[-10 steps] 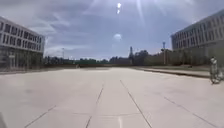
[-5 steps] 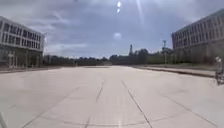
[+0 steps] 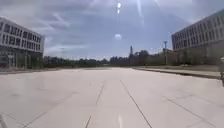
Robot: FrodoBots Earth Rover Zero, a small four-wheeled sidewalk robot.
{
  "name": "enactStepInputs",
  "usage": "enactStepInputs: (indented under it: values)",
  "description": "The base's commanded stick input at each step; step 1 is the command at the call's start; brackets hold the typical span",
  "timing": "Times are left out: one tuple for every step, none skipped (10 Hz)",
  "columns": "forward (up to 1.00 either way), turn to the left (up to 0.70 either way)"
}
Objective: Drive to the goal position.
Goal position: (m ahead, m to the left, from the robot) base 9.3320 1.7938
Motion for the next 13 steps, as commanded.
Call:
enactStepInputs:
  values:
    - [0.50,0.00]
    - [0.50,0.00]
    - [0.50,0.00]
    - [0.50,0.00]
    - [0.50,0.00]
    - [0.50,0.00]
    - [0.50,0.00]
    - [0.50,0.00]
    - [0.50,0.00]
    - [0.50,0.04]
    - [0.50,0.28]
    - [0.50,0.48]
    - [0.50,0.18]
